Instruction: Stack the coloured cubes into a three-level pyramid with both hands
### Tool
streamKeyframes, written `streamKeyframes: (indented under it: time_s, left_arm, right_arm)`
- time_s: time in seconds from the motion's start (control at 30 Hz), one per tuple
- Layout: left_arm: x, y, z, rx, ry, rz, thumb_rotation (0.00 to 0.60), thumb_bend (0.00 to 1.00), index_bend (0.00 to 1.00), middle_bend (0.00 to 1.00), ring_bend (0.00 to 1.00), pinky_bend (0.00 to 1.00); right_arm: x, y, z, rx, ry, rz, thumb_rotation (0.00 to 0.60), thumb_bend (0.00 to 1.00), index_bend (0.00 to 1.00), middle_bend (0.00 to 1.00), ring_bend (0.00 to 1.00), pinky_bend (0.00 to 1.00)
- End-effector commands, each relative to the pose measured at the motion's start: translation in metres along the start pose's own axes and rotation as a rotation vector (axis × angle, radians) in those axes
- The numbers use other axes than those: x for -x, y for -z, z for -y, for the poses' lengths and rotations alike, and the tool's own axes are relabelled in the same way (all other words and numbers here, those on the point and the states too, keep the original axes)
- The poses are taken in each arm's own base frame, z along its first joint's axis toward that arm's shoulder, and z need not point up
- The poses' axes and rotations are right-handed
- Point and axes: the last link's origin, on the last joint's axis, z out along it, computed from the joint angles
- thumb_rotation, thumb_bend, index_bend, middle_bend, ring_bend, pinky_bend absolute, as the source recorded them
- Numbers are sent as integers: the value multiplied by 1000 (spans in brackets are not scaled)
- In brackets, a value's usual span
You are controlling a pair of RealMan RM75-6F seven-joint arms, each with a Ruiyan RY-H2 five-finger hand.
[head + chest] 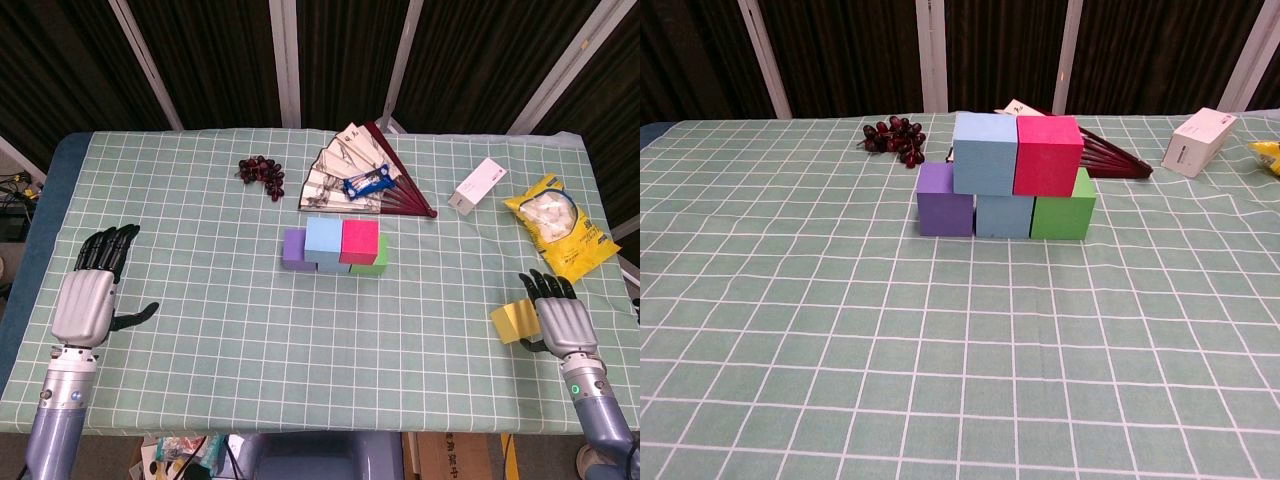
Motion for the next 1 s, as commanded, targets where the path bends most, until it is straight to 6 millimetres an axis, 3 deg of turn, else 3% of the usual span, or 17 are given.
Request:
streamKeyframes:
  time_s: [0.03, 0.43, 0.67, 0.87, 1.0]
  left_arm:
    - [-1, 0, 0, -1, 4, -4, 600, 150, 0, 67, 63, 66]
    - [0, 0, -1, -1, 3, 0, 600, 150, 0, 67, 63, 66]
    - [2, 1, -1, -1, 4, 11, 600, 150, 0, 67, 63, 66]
    - [5, 1, -1, -3, 6, 24, 600, 150, 0, 67, 63, 66]
    - [4, 0, -2, -2, 10, 23, 600, 150, 0, 67, 63, 66]
  right_arm:
    - [2, -7, 2, -8, 7, 3, 600, 181, 0, 5, 0, 0]
    - [-3, -21, 19, -41, -56, -19, 600, 180, 0, 25, 0, 0]
    - [0, -23, 13, -18, -50, -2, 600, 180, 0, 238, 55, 0]
    - [4, -21, 5, 9, -36, 25, 600, 181, 0, 283, 82, 0]
    - [7, -21, 3, 23, -36, 40, 600, 180, 0, 363, 154, 0]
